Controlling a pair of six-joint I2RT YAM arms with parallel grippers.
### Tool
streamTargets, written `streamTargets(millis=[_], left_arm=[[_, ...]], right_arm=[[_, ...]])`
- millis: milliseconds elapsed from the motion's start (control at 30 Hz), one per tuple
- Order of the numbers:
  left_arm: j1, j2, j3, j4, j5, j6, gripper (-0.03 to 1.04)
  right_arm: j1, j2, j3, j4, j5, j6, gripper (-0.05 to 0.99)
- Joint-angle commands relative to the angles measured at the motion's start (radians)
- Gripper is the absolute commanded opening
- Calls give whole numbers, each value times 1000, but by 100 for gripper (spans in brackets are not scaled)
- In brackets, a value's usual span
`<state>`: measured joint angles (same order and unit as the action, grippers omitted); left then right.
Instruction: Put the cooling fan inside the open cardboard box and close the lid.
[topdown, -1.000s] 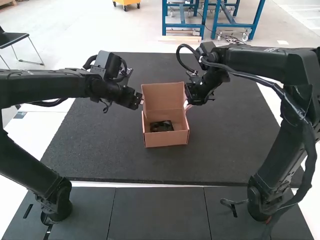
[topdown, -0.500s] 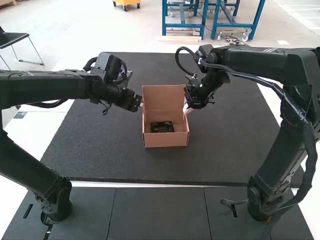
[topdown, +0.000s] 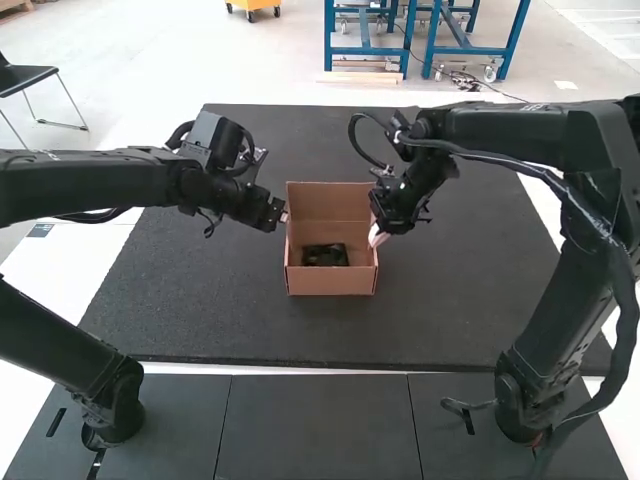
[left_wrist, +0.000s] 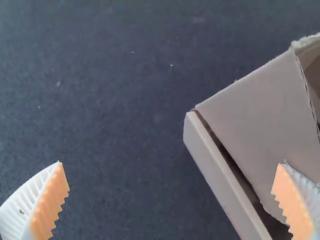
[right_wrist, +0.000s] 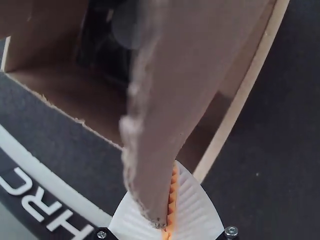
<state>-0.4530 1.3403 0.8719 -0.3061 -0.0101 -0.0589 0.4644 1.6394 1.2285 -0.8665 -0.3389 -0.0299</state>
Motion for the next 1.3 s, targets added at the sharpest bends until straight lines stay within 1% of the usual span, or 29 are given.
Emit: streamTargets(millis=[0,167,233,367,467,500,533,600,700,733,800,933,1067,1133,1200,1267], left_arm=[[-9,-29,-2,-1,16,11,96],[-9,-30,-2,-24,16,24,96],[-9,-32,-1,-45,16,31,96],[-7,-47,-4,-73,15,31,96],[-6,-55,-5,-96,15,37,96],[-4,-58,-7,-102,15,37,96],[-3,-59,-11,-107,13,42,96],[4,-64,-14,-111,10,50,96],[28,-75,-14,-113,1,51,96],[37,-76,-13,-111,-2,51,96],[50,-76,-7,-108,-8,53,96],[65,-76,16,-91,-28,53,96],[70,-76,49,-64,-48,51,96],[70,-72,65,-50,-54,51,96],[70,-66,85,-36,-67,51,96],[70,-53,104,-31,-68,51,96]], right_arm=[[19,-55,-4,-9,-3,-24,-2],[19,-55,-21,-11,14,-28,-2],[17,-55,-31,-9,20,-30,-2],[17,-55,-46,-9,43,-36,-2],[19,-55,-43,-8,44,-36,0],[17,-55,-40,-3,44,-25,7],[19,-55,-35,-2,46,-18,17],[19,-55,-18,1,51,-11,42],[19,-56,14,-3,55,-11,67],[19,-55,26,-5,55,-11,71],[17,-55,46,-23,55,-15,77],[13,-82,63,-55,55,-18,80],[13,-135,60,-72,61,-18,80],[14,-171,57,-72,78,-18,80],[13,-217,48,-72,109,-19,80],[16,-270,23,-55,155,-18,80]])
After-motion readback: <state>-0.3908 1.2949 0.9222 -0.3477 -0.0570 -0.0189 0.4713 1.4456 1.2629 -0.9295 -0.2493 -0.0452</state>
